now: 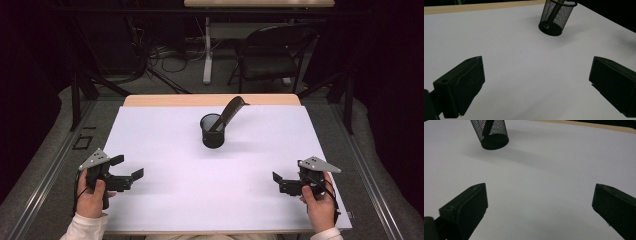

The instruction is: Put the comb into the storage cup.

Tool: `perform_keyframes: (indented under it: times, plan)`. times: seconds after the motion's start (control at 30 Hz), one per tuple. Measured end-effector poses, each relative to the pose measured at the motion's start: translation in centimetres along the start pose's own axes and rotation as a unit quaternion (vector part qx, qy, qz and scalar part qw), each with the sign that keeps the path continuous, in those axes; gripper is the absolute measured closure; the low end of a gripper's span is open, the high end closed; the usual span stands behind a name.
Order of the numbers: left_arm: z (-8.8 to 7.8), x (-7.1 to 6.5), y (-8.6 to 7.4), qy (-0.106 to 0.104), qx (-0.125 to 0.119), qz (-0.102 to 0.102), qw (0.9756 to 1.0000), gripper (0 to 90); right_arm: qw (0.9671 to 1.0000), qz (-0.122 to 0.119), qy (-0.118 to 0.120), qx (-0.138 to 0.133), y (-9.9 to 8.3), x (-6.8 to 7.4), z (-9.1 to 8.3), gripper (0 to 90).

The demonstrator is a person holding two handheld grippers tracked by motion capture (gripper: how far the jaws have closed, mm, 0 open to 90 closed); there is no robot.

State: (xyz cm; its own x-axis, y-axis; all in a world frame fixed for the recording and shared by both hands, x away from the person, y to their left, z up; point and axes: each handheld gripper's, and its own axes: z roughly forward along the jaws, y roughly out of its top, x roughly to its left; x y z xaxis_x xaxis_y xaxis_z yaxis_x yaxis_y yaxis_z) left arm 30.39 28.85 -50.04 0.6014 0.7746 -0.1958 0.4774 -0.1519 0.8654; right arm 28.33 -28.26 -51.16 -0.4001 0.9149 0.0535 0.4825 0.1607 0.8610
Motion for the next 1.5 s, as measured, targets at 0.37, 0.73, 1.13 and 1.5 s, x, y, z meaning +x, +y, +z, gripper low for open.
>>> perform_keyframes:
  times: [0.37,0.73,1.13,1.5]
  plan:
    - [0.2,0.2,-0.8,-0.004,-0.012,0.005,0.9999,0.5,0.9999,-0.004,-0.002,-0.009,-1.0,-0.1,0.2,0.7]
    - [0.3,0.5,-1.2,-0.005,-0.019,0.013,0.9997,0.5,0.9998,-0.008,-0.002,-0.017,-1.6,0.1,0.5,0.8]
    - [0.6,0.6,-1.7,0.000,-0.018,0.016,0.9997,0.5,0.9999,-0.005,-0.002,-0.012,-2.2,0.1,0.8,0.8]
    - [0.9,0.5,-1.9,-0.003,-0.018,0.016,0.9997,0.5,0.9999,0.003,0.005,-0.011,-2.4,0.0,1.0,1.1]
